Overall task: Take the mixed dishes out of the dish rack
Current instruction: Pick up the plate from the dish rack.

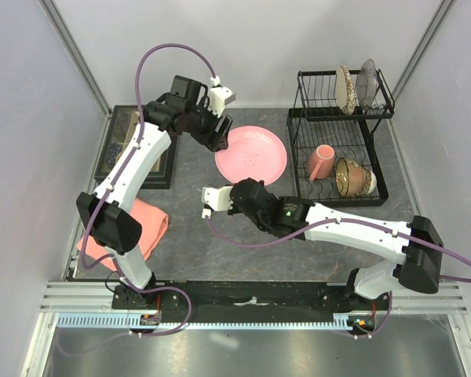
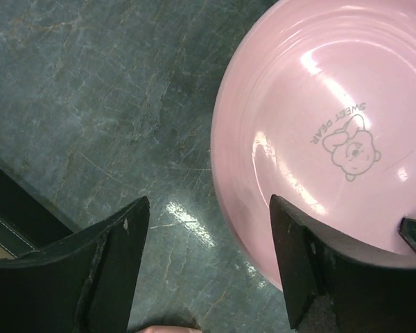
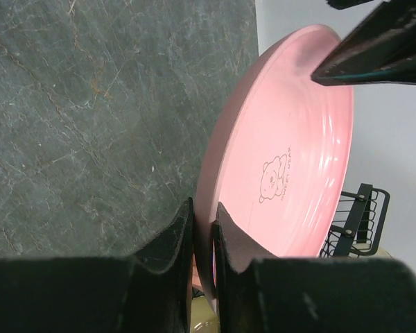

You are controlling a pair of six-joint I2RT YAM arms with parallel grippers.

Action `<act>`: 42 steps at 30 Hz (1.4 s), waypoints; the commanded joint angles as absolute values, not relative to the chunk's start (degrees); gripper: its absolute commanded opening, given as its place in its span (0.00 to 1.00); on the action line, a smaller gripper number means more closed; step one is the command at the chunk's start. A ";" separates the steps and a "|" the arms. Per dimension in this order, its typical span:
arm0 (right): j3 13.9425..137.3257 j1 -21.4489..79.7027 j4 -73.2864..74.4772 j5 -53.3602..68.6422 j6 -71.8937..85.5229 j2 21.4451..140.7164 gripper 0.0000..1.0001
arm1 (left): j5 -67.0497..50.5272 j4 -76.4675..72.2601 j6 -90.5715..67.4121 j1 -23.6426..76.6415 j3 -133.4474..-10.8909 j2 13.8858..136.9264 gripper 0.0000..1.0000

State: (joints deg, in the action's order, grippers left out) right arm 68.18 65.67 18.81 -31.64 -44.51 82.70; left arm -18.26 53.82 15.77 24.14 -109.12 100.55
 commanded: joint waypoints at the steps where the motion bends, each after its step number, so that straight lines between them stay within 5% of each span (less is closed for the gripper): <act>1: 70.66 65.92 16.00 -34.28 -45.70 81.12 0.00 | -18.89 52.21 17.49 24.35 -108.28 101.60 0.70; 17: 69.96 65.92 14.77 -35.24 -45.61 81.21 0.05 | -21.88 52.29 16.44 24.35 -108.19 102.13 0.02; 21: 69.79 65.92 14.68 -35.42 -45.79 81.21 0.25 | -20.84 52.21 15.91 24.35 -108.11 101.95 0.02; 23: 69.44 65.92 14.68 -35.60 -45.70 81.12 0.45 | -19.95 51.42 15.64 24.26 -107.75 101.52 0.02; 29: 66.98 65.13 14.15 -35.07 -45.09 80.25 0.68 | -18.11 50.45 14.42 23.65 -107.84 101.60 0.02; 42: 61.88 63.46 13.89 -31.73 -43.16 75.77 0.80 | -20.66 49.31 9.76 18.37 -111.36 106.69 0.02</act>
State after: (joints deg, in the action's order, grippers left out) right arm 62.72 63.90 15.29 -31.31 -44.23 78.37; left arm -19.53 50.87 12.01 19.11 -108.29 105.69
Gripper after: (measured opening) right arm 0.794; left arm 0.039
